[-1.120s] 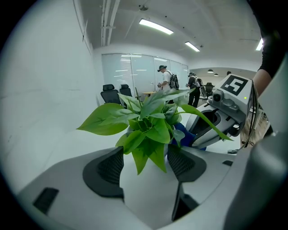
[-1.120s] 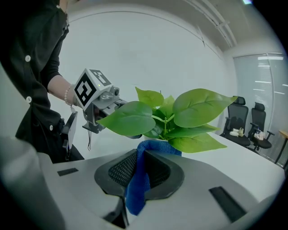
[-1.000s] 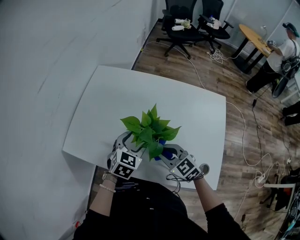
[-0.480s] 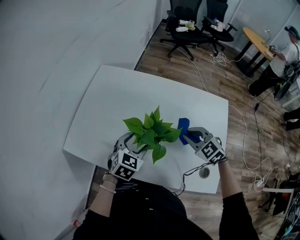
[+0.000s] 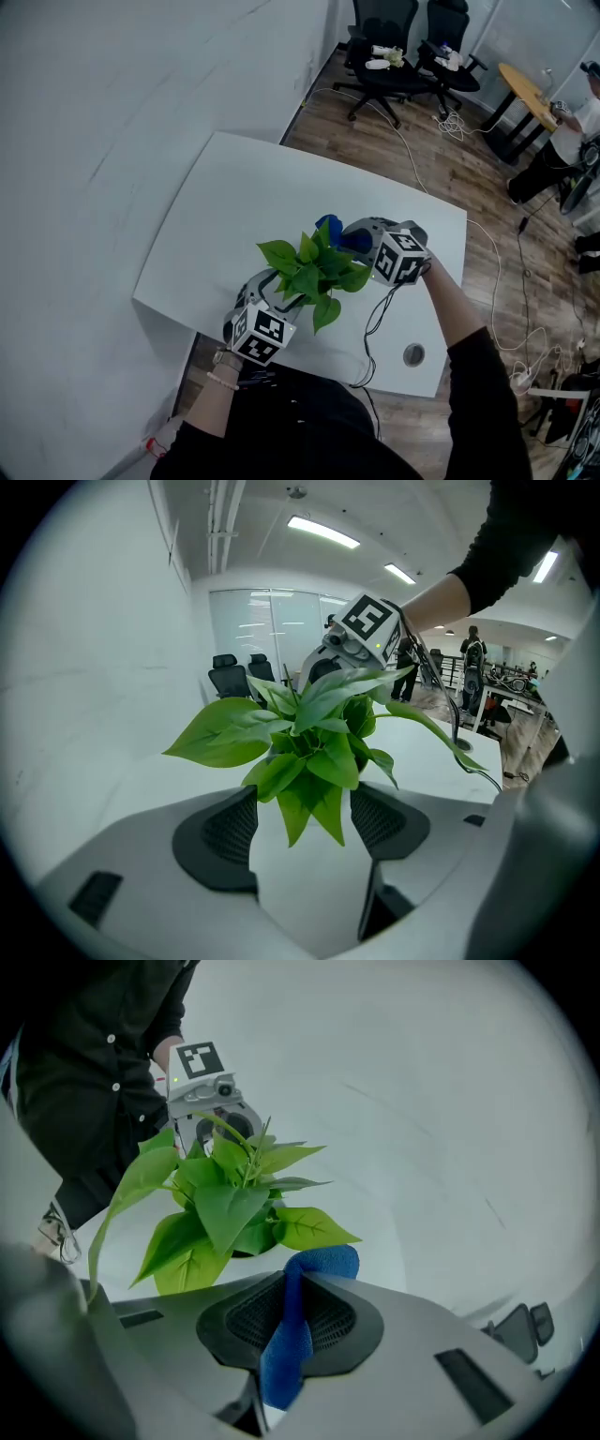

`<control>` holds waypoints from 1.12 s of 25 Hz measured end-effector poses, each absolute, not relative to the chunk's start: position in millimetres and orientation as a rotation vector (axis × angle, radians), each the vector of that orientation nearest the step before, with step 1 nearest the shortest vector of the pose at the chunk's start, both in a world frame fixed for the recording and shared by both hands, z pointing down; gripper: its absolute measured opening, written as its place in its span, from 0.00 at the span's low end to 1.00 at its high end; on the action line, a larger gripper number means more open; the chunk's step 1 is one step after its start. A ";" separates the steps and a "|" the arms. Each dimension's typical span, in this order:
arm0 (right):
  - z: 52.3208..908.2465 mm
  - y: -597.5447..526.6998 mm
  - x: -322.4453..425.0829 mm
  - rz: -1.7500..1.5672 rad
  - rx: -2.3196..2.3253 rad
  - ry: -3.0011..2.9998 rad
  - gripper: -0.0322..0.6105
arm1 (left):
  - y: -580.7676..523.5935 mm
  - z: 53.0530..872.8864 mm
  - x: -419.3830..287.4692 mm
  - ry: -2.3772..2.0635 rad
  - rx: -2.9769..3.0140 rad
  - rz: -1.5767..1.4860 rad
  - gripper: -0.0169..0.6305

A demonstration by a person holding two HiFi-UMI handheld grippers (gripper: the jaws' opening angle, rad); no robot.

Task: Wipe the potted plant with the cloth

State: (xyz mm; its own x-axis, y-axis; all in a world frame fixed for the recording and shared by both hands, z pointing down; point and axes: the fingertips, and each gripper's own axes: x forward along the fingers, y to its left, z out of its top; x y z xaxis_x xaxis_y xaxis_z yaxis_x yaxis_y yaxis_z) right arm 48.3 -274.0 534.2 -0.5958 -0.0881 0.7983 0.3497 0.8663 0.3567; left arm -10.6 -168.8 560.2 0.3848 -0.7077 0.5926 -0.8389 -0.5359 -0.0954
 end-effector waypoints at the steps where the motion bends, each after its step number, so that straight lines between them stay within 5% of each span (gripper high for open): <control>1: 536.9 -270.8 43.2 -0.625 -0.226 -2.113 0.17 | -167.9 558.8 -9.7 -1.378 2.422 0.871 0.52; 13: 559.0 -246.2 62.3 -0.537 -0.263 -2.116 0.17 | -170.0 560.0 -8.4 -1.362 2.430 0.881 0.52; 28: 575.4 -179.6 80.4 0.014 0.316 -2.432 0.17 | -170.8 562.9 -5.1 -1.357 2.431 0.862 0.52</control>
State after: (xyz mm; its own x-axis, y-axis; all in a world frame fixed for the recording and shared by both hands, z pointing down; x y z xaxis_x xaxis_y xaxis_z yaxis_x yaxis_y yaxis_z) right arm 80.4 -179.6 575.4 -0.7427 -0.2226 0.6315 -0.2297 0.9706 0.0720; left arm -5.1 -170.8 562.9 0.3992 -0.7002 0.5919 -0.8333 -0.5464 -0.0843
